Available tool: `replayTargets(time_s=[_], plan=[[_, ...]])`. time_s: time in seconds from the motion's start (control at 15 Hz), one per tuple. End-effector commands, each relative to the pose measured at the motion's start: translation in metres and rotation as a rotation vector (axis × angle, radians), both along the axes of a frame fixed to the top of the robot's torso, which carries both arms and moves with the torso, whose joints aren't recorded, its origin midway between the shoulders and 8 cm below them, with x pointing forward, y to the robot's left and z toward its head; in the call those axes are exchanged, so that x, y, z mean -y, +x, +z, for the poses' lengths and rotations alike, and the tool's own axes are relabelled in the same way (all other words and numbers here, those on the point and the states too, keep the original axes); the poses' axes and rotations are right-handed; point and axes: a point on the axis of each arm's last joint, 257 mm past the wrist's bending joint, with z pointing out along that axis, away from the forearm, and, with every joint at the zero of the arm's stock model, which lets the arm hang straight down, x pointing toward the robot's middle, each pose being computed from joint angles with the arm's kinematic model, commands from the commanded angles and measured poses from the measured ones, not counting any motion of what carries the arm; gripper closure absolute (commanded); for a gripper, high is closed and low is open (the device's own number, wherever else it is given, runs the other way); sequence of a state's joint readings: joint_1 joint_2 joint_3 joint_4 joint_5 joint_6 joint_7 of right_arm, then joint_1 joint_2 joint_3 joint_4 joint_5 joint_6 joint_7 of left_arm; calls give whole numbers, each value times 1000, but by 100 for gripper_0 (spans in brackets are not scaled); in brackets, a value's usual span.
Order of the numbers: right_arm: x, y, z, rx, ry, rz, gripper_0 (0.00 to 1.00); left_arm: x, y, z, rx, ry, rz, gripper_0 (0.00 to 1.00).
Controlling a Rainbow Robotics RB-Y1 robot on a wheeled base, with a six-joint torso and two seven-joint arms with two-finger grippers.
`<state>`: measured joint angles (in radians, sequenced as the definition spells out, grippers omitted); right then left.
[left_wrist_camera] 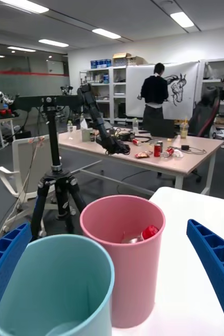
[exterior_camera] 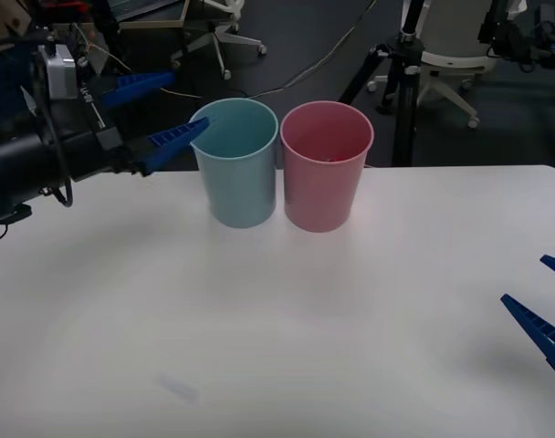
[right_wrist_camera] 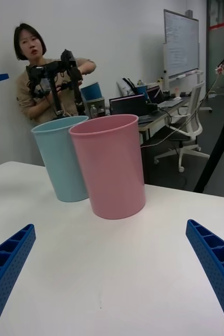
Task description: Grasp the object on the table and drop it into the matching bin: aluminum can to the light blue bin, PET bottle to the pink bin.
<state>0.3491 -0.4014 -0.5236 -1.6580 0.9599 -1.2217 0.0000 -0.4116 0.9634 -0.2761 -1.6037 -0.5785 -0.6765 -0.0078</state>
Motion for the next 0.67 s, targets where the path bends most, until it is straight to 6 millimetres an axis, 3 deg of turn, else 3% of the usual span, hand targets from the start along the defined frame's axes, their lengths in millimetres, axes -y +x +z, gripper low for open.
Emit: replayTargets(time_s=[0.07, 0.67], plan=[[0, 0, 0, 0, 0, 0, 0, -22, -6, -7, -17, -19, 37, 0], [0, 0, 0, 0, 0, 0, 0, -88, -34, -57, -62, 1, 176, 0]])
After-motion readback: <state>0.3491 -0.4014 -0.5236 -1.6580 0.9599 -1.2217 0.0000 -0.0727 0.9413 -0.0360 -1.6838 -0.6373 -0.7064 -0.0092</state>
